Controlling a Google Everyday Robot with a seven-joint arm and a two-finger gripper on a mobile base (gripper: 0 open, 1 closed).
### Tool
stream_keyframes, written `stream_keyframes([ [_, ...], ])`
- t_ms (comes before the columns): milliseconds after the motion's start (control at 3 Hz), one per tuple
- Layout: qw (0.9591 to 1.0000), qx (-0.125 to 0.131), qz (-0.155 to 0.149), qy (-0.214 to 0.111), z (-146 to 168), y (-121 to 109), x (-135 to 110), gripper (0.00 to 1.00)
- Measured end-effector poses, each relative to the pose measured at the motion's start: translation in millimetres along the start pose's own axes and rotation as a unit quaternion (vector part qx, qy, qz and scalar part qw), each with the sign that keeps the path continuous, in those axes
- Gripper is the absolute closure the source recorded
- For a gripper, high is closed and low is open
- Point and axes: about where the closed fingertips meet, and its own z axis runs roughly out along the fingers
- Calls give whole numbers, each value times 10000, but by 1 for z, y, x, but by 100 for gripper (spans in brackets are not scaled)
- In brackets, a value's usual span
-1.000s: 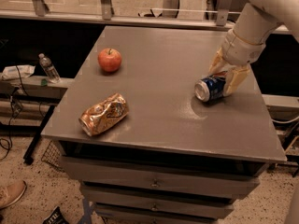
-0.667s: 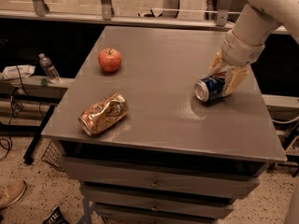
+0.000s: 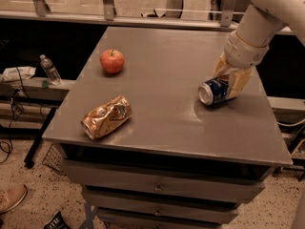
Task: Place pepsi can upright
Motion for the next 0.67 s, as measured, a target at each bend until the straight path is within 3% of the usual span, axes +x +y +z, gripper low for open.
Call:
stream_keyframes([
  [333,9999,114,2,-46,-9,-1,-1,100],
  [667,9984,560,20,-7,-30,-2,-3,100],
])
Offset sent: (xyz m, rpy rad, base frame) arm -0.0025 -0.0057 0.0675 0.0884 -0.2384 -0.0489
